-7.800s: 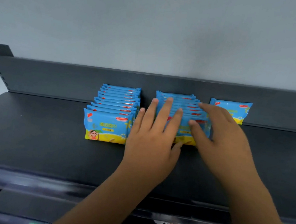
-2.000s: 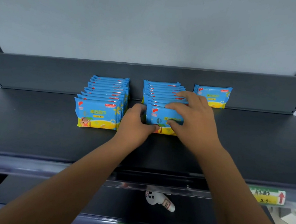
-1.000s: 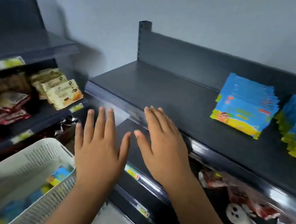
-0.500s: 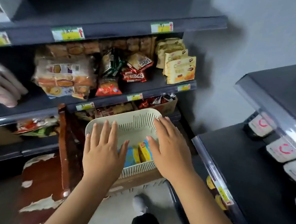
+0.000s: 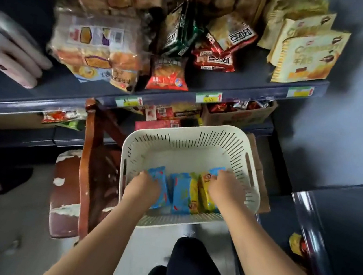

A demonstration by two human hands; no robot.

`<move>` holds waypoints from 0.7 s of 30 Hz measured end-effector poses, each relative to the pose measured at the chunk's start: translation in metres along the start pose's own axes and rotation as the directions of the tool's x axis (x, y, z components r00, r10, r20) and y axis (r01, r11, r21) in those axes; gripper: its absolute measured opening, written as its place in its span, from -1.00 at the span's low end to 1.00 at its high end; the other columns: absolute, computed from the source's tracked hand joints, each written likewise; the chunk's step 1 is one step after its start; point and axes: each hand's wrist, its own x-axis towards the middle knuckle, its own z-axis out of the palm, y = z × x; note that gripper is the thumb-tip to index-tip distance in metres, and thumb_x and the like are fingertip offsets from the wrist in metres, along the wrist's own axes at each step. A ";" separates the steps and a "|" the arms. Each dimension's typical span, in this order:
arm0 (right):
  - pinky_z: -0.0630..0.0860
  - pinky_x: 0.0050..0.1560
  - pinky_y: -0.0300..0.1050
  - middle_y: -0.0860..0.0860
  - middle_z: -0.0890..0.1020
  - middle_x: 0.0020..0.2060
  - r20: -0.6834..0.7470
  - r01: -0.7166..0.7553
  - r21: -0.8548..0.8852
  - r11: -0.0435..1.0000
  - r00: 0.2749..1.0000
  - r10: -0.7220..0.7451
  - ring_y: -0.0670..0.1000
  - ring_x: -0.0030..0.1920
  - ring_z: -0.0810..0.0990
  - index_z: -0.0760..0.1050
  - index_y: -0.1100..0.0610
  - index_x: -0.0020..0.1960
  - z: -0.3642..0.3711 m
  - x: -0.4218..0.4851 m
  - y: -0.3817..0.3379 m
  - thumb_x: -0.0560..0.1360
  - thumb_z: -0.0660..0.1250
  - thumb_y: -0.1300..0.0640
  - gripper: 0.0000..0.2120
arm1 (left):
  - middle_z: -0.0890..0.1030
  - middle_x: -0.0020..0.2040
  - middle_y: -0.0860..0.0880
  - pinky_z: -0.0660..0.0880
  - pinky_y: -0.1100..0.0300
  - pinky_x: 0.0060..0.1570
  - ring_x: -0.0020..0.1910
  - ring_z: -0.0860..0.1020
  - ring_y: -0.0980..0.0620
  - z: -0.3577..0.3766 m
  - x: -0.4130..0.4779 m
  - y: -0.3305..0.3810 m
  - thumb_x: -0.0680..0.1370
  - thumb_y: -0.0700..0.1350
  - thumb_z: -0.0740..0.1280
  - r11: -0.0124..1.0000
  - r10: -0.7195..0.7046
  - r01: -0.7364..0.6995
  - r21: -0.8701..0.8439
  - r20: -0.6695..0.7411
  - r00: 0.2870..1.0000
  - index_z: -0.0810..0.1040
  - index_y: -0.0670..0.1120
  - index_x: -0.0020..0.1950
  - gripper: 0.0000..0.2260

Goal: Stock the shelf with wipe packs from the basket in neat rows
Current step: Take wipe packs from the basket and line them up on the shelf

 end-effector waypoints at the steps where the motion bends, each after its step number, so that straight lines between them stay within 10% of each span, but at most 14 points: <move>1: 0.55 0.06 0.06 0.12 0.58 0.23 0.003 -0.042 -0.011 0.999 0.999 0.042 0.18 0.17 0.61 0.51 0.15 0.32 0.006 0.007 0.000 0.67 0.15 -0.11 -0.59 | 0.61 0.25 -0.26 0.51 -0.01 0.16 0.24 0.59 -0.25 0.009 0.010 -0.001 0.62 -0.12 0.22 1.000 0.022 -0.022 -0.012 0.037 0.999 0.54 -0.24 0.30 -0.68; 5: 0.58 0.00 0.06 0.13 0.54 0.21 -0.015 -0.138 -0.061 0.989 0.990 0.138 0.20 0.15 0.61 0.52 0.17 0.31 0.025 0.030 -0.001 0.60 0.28 -0.22 -0.50 | 0.61 0.22 -0.35 0.53 0.02 0.25 0.25 0.61 -0.18 0.039 0.036 -0.009 0.60 -0.02 0.35 0.982 -0.028 0.009 0.190 0.102 0.994 0.60 -0.33 0.24 -0.61; 7: 0.59 -0.06 0.03 0.12 0.52 0.19 -0.042 -0.165 -0.109 0.980 0.986 0.161 0.19 0.14 0.60 0.53 0.16 0.29 0.028 0.038 -0.001 0.57 0.35 -0.20 -0.51 | 0.47 0.43 -0.26 0.48 0.05 0.30 0.43 0.44 -0.26 0.056 0.050 -0.012 0.69 -0.20 0.18 0.975 -0.222 0.222 0.011 0.086 0.971 0.41 -0.30 0.46 -0.65; 11: 0.52 -0.16 0.01 0.11 0.52 0.19 -0.035 -0.222 -0.100 0.970 0.975 0.219 0.16 0.14 0.59 0.45 0.14 0.32 0.033 0.047 0.003 0.45 0.49 -0.21 -0.39 | 0.35 0.52 -0.22 0.35 -0.10 0.38 0.50 0.33 -0.25 0.064 0.053 -0.007 0.71 -0.21 0.10 0.972 -0.192 0.205 -0.114 0.112 0.975 0.33 -0.24 0.51 -0.64; 21: 0.53 -0.24 -0.08 0.04 0.64 -0.04 -0.098 -0.183 -0.057 0.981 0.979 0.177 0.12 -0.03 0.65 0.47 0.07 0.11 0.035 0.048 0.012 0.44 0.53 -0.03 -0.64 | 0.68 0.01 -0.12 0.57 0.06 -0.05 -0.05 0.64 -0.16 0.043 0.056 -0.015 0.49 -0.09 0.50 0.876 -0.252 0.246 -0.415 0.041 0.967 0.60 -0.09 0.14 -0.74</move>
